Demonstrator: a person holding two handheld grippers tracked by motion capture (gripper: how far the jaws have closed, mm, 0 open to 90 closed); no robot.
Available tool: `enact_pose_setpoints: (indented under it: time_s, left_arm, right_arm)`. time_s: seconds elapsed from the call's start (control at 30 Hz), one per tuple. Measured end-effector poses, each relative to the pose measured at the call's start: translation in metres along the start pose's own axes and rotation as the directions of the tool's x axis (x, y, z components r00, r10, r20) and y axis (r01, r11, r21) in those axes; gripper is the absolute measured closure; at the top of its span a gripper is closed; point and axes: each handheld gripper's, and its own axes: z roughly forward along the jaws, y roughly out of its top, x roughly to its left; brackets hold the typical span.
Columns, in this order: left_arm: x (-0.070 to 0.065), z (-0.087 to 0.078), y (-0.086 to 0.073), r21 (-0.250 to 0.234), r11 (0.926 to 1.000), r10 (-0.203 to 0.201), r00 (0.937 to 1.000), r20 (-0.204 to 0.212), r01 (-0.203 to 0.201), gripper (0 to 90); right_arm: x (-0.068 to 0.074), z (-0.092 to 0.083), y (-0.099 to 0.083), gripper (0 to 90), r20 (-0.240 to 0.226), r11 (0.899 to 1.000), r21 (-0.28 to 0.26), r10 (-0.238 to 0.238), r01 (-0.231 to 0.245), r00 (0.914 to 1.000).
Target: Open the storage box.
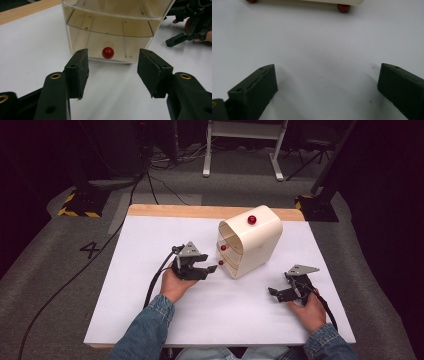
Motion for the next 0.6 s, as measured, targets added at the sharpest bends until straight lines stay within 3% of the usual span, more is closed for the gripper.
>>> enact_pose_setpoints:
  time_s: [0.03, 0.27, 0.4, 0.6]
  left_arm:
    - [0.001, 0.004, 0.001, 0.018, 0.9998, 0.005, 1.0, 0.001, -0.005, 42.7]
    - [0.002, 0.025, -0.001, 0.014, 0.9995, 0.027, 0.9996, 0.007, -0.027, 45.9]
    - [0.006, 0.034, -0.005, 0.018, 0.9997, 0.014, 0.9994, 0.033, -0.014, 49.6]
    - [0.013, 0.042, -0.009, -0.009, 0.9999, -0.009, 0.9991, 0.04, 0.01, 59.2]
  right_arm:
    - [0.0, 0.0, 0.0, 2.4, 0.0, 1.0, 0.0, 0.0, 0.0, 1.0]
    - [0.0, 0.0, 0.0, 2.4, 0.001, 1.0, 0.0, -0.002, 0.002, 1.0]
    - [0.0, 0.0, 0.0, 2.5, 0.001, 1.0, 0.0, -0.002, 0.002, 1.0]
    - [0.0, 0.0, 0.0, 2.5, 0.0, 1.0, 0.0, 0.0, 0.0, 1.0]
